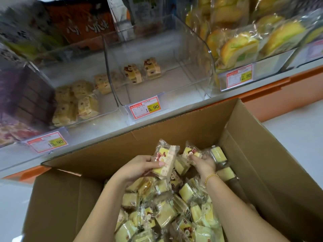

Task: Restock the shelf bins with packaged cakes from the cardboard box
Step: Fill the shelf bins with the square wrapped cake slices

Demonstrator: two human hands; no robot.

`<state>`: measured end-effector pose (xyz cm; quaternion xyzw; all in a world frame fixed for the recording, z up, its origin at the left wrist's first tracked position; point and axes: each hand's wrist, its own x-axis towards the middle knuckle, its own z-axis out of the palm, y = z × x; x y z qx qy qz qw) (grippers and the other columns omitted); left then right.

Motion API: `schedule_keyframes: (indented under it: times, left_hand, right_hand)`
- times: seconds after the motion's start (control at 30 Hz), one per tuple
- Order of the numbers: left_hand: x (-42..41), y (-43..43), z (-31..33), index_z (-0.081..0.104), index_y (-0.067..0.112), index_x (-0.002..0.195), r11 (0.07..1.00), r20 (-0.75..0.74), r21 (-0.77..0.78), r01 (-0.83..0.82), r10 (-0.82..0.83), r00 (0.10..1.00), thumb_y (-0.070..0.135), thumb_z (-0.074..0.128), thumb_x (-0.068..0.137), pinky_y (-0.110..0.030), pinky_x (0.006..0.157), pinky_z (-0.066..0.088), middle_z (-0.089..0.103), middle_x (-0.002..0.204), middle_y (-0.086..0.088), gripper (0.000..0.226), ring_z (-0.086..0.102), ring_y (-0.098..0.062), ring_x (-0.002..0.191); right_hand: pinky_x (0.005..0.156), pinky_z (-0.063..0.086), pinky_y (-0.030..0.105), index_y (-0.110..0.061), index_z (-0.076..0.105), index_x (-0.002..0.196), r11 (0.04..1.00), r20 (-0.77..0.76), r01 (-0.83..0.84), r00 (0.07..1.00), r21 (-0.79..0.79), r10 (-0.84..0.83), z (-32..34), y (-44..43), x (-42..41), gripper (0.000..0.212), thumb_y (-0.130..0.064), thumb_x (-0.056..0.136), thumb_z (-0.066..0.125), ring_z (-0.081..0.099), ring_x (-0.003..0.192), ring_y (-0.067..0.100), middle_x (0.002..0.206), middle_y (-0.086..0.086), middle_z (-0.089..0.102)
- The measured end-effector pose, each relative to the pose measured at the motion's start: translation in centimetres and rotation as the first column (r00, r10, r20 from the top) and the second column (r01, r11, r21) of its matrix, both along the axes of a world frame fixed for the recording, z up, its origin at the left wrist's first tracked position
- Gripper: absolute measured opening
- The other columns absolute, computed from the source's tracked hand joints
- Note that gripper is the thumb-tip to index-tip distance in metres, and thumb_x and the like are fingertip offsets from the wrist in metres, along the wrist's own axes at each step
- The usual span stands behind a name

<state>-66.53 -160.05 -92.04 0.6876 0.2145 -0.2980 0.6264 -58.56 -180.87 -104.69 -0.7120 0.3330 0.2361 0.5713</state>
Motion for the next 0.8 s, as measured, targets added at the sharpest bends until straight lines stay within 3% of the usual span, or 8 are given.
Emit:
schedule_keyframes:
  times: [0.1, 0.2, 0.27, 0.37, 0.47, 0.53, 0.67, 0.8]
  left_hand:
    - [-0.1, -0.5, 3.9, 0.053, -0.016, 0.108, 0.980, 0.094, -0.019, 0.199, -0.197, 0.976, 0.047, 0.083, 0.067, -0.042, 0.083, 0.044, 0.051, 0.081, -0.016, 0.081, 0.046, -0.025, 0.075]
    - [-0.7, -1.3, 8.2, 0.059, -0.007, 0.110, 0.974, 0.243, -0.053, 0.220, -0.201, 0.949, 0.039, 0.082, 0.069, -0.036, 0.082, 0.042, 0.054, 0.092, -0.019, 0.066, 0.052, -0.026, 0.080]
    - [-1.3, -1.6, 11.2, 0.067, 0.007, 0.104, 0.985, 0.345, -0.061, 0.161, -0.131, 0.929, 0.029, 0.083, 0.070, -0.029, 0.081, 0.049, 0.065, 0.096, -0.013, 0.043, 0.061, -0.022, 0.084]
    - [-2.1, -1.5, 15.6, 0.069, 0.018, 0.092, 0.996, 0.471, -0.081, 0.027, 0.014, 0.882, 0.022, 0.080, 0.073, -0.016, 0.054, 0.038, 0.062, 0.078, 0.001, 0.022, 0.052, -0.008, 0.062]
    - [-1.0, -1.6, 18.9, 0.067, 0.012, 0.106, 0.989, 0.532, -0.092, -0.114, 0.145, 0.834, 0.030, 0.074, 0.077, -0.017, 0.065, 0.046, 0.073, 0.087, 0.003, 0.035, 0.064, -0.009, 0.072]
    - [1.1, -1.5, 20.3, 0.063, 0.008, 0.110, 0.965, 0.552, -0.079, -0.249, 0.250, 0.795, 0.026, 0.068, 0.083, -0.031, 0.084, 0.055, 0.075, 0.097, -0.003, 0.033, 0.071, -0.016, 0.089]
    - [8.3, -0.5, 21.2, 0.059, 0.004, 0.116, 0.867, 0.570, 0.226, -0.444, 0.252, 0.782, 0.034, 0.069, 0.086, -0.037, 0.082, 0.057, 0.071, 0.101, -0.009, 0.043, 0.069, -0.023, 0.091]
    - [14.4, -1.4, 19.6, 0.060, -0.002, 0.114, 0.630, 0.415, 0.695, -0.347, 0.044, 0.909, 0.030, 0.051, 0.096, -0.033, 0.082, 0.048, 0.065, 0.114, -0.018, 0.037, 0.062, -0.032, 0.106]
  right_hand:
    - [0.091, 0.048, 0.035, -0.004, 0.054, 0.111, 0.968, 0.098, -0.244, 0.964, -0.057, 0.249, 6.1, -1.8, -0.2, 0.053, -0.029, 0.073, 0.082, 0.059, 0.095, 0.023, 0.104, 0.009, 0.064]
    - [0.055, 0.042, 0.018, -0.013, 0.062, 0.094, 0.889, 0.230, -0.424, 0.860, -0.171, 0.455, 13.3, -4.2, -1.3, 0.036, -0.033, 0.073, 0.083, 0.058, 0.066, 0.009, 0.087, 0.000, 0.069]
    - [0.058, 0.043, 0.018, -0.019, 0.063, 0.091, 0.858, 0.370, -0.459, 0.774, -0.229, 0.513, 18.2, -5.5, -2.4, 0.033, -0.038, 0.071, 0.083, 0.064, 0.074, 0.008, 0.085, -0.007, 0.071]
    - [0.065, 0.048, 0.017, -0.023, 0.058, 0.099, 0.870, 0.579, -0.450, 0.661, -0.203, 0.478, 25.7, -5.8, -3.5, 0.051, -0.046, 0.060, 0.081, 0.069, 0.081, 0.003, 0.088, -0.009, 0.073]
    - [0.064, 0.055, 0.021, -0.031, 0.058, 0.109, 0.855, 0.719, -0.465, 0.511, -0.230, 0.471, 31.5, -4.8, -2.4, 0.054, -0.048, 0.060, 0.075, 0.068, 0.082, -0.001, 0.093, -0.015, 0.072]
    - [0.064, 0.055, 0.018, -0.033, 0.058, 0.112, 0.847, 0.764, -0.427, 0.414, -0.317, 0.495, 34.1, -3.3, -0.3, 0.047, -0.042, 0.069, 0.076, 0.066, 0.084, -0.001, 0.092, -0.017, 0.069]
    - [0.062, 0.045, 0.012, -0.027, 0.053, 0.113, 0.761, 0.693, -0.264, 0.313, -0.593, 0.649, 36.4, 0.9, 6.6, 0.052, -0.040, 0.071, 0.081, 0.055, 0.080, 0.000, 0.096, -0.016, 0.056]
    - [0.082, 0.052, 0.035, -0.017, 0.062, 0.114, 0.390, 0.331, -0.230, 0.258, -0.892, 0.908, 34.9, 5.9, 12.8, 0.031, -0.026, 0.085, 0.069, 0.062, 0.098, 0.025, 0.111, 0.006, 0.065]
